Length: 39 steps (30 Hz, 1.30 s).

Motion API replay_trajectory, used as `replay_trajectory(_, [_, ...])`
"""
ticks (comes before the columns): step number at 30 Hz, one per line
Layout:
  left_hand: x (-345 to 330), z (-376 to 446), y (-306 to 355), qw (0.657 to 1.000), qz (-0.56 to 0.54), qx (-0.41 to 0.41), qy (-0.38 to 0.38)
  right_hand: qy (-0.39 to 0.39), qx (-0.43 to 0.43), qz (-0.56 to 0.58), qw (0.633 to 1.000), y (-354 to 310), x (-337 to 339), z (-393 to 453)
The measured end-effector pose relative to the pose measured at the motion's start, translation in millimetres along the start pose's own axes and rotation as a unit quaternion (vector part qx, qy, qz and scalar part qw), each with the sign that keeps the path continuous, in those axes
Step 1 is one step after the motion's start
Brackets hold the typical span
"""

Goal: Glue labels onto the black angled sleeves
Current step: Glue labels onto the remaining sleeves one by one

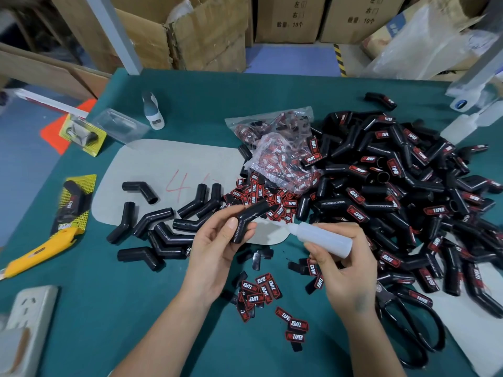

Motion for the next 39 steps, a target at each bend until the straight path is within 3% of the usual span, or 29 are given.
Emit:
replay_trajectory(9, [-0.6,0.7,-1.8,1.0,0.01,0.001,-0.002,0.007,0.05,-0.072,0.996,1.8,0.0,-0.4])
replay_trajectory(39, [-0.2,0.0,-1.6,1.0,0.007,0.012,-0.003,0.009,0.075,-0.078,0.994,4.9,2.5,-3.1])
Point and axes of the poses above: each hand's wrist, its own z-axis towards the middle knuckle, its own x-axis out of the back of the hand, y = z × x, the point moved 3 cm from there along z, towards the middle knuckle, and after that the axes turned 10 degrees about -y, right-handed, at the moved point
